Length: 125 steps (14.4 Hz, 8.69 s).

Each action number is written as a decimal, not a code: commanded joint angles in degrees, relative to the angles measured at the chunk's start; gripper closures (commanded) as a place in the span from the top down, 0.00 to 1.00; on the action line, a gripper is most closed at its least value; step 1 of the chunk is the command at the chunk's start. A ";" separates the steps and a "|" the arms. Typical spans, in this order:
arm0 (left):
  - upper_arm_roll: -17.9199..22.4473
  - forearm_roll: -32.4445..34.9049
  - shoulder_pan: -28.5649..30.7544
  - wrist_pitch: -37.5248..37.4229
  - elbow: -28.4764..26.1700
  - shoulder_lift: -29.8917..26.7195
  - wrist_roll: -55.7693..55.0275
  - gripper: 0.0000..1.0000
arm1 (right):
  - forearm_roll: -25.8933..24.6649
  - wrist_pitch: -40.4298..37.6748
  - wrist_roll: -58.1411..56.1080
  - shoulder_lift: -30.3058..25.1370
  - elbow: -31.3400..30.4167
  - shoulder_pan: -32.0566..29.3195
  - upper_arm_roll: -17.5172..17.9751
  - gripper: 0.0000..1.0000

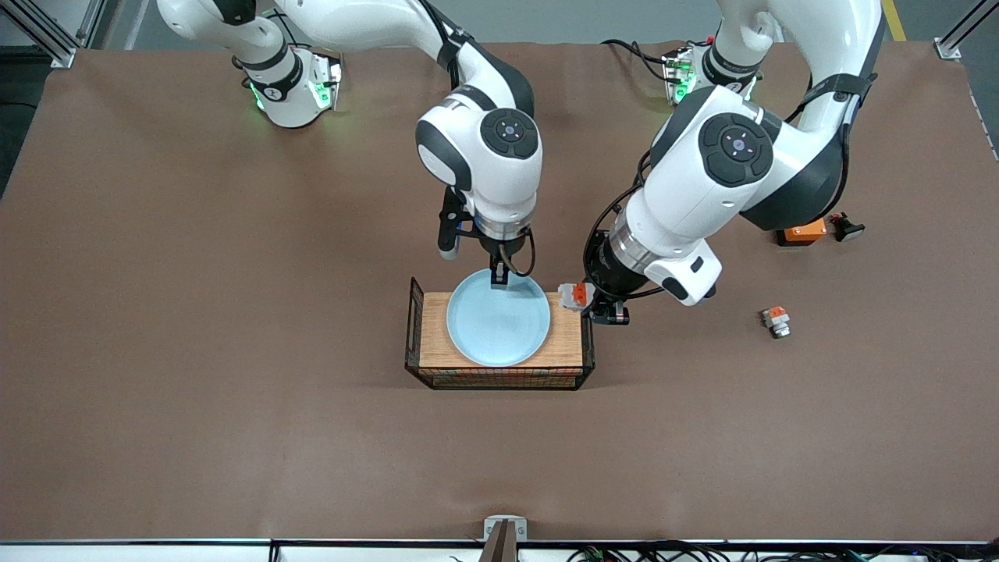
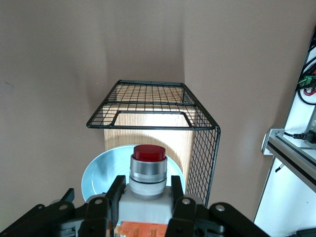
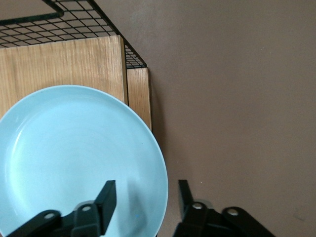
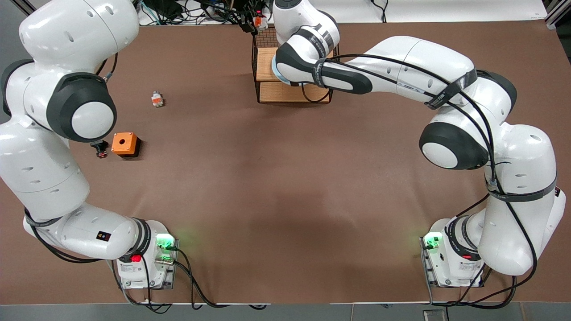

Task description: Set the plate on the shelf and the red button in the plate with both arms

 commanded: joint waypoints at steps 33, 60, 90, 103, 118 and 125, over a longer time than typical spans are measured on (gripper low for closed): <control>24.62 -0.11 -29.76 9.18 7.72 14.07 -3.10 0.30 | 6.62 -34.00 -134.25 -23.00 -2.66 -40.77 0.12 1.00; 24.36 -0.28 -27.65 5.50 7.10 7.06 -1.43 1.00 | 5.74 -28.29 -139.99 -35.83 -13.73 -49.65 0.47 1.00; 24.27 0.66 9.09 -21.50 -13.46 -26.26 119.93 1.00 | 8.03 -24.16 -145.18 -47.17 -25.51 -46.84 -2.16 1.00; 24.27 1.56 10.93 -21.06 -17.24 -28.63 125.57 1.00 | 6.10 -25.03 -147.29 -47.96 -25.42 -47.46 -2.34 1.00; 21.19 1.48 10.32 -20.70 -17.15 -29.78 118.36 1.00 | 6.18 -25.92 -146.41 -47.87 -25.51 -47.81 -1.99 1.00; 21.19 1.39 10.23 -20.79 -16.10 -29.25 119.42 1.00 | 6.18 -25.65 -146.41 -47.87 -25.51 -47.81 -1.99 1.00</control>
